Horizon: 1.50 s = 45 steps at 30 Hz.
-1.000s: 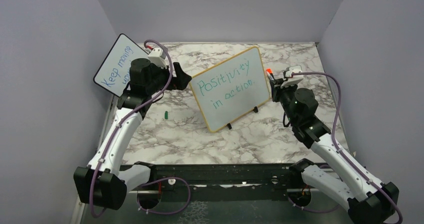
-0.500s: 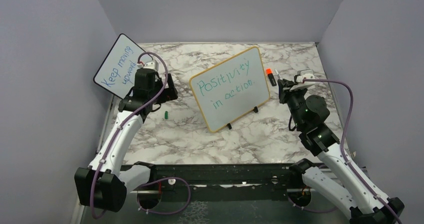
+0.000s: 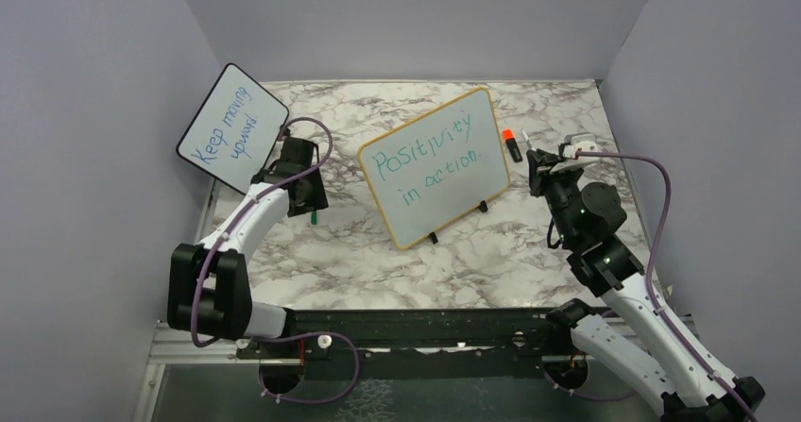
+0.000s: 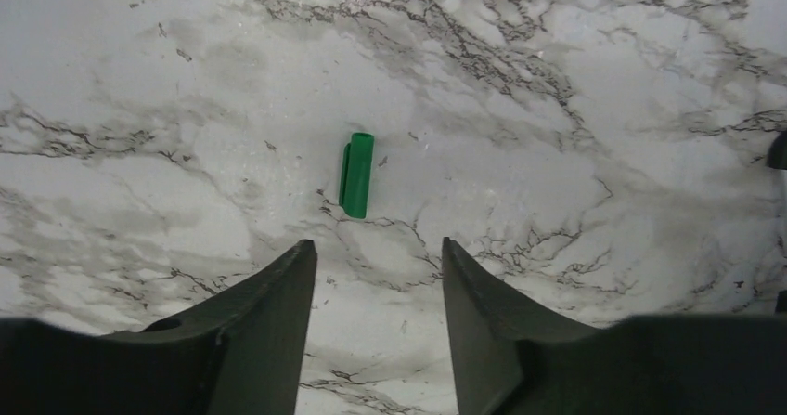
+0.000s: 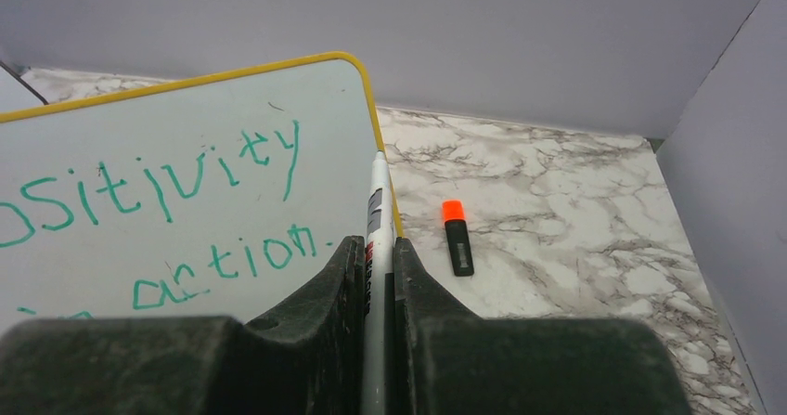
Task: Write a sentence on the whiteboard
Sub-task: Close the whiteboard marker at the center of the board.
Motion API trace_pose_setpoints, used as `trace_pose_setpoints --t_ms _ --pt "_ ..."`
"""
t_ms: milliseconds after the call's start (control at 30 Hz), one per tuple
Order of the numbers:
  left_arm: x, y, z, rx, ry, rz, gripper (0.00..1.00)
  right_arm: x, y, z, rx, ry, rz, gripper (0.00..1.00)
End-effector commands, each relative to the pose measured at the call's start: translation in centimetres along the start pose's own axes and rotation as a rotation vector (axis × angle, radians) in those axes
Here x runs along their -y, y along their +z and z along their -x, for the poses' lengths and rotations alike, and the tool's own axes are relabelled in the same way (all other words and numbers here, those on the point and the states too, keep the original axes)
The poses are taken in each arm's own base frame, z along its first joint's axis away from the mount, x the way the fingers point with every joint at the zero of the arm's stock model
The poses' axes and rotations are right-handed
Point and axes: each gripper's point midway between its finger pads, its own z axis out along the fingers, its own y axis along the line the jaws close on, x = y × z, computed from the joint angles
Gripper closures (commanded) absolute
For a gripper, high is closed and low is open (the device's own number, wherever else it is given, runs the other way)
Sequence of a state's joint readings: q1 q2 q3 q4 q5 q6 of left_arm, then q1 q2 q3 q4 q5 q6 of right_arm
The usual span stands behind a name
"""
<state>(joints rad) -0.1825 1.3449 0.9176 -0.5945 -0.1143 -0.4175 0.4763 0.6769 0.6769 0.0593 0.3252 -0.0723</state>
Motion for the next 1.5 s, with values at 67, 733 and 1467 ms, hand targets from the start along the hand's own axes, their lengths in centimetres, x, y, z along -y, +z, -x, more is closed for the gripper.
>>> trace_pose_setpoints --t_ms 67,733,1467 --pt "-1.5 2.2 -1.6 -0.088 0.035 0.082 0.58 0.5 -0.4 0.4 0.019 -0.004 -0.018 1.0" --pt "-2.7 7.2 -4.7 -0.226 0.117 0.147 0.73 0.6 -0.3 0.2 0.015 -0.015 -0.019 1.0" --pt "-1.5 6.6 -5.5 -0.259 0.083 -0.001 0.87 0.3 0.0 -0.1 -0.001 -0.029 -0.01 1.0"
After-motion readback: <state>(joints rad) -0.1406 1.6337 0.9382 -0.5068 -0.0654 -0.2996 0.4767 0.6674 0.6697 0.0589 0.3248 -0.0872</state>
